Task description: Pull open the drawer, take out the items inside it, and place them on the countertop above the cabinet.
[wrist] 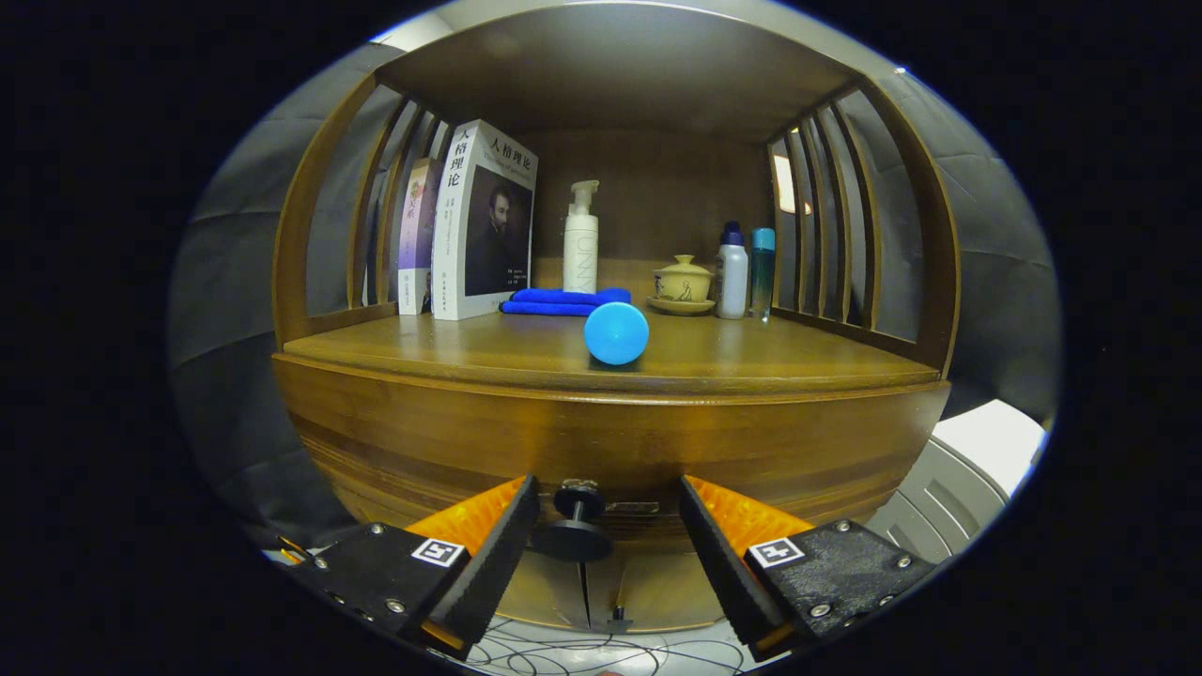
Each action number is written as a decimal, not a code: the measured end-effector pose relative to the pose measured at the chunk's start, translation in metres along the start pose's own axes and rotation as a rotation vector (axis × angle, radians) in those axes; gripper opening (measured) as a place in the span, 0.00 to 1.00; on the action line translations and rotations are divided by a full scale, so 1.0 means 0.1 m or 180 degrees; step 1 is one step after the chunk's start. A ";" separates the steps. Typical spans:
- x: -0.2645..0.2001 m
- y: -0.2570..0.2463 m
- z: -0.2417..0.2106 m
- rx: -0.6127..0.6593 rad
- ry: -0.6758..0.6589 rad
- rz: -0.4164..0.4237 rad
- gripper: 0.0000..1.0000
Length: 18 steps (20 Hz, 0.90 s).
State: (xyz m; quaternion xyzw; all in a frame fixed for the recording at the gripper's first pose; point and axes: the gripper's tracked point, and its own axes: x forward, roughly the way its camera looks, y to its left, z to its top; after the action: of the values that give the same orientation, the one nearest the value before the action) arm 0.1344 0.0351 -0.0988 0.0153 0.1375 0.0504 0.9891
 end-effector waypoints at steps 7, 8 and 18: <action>-0.27 -0.06 0.13 -0.0026 -0.0110 -0.0022 0.94; -0.37 -0.11 0.17 -0.0013 -0.0150 -0.0089 0.94; -1.30 0.04 0.94 -0.0106 -0.0698 -0.0232 0.94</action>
State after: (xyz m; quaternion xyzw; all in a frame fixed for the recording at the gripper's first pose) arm 0.0359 0.0238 0.0271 -0.0007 0.0281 0.0147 0.9995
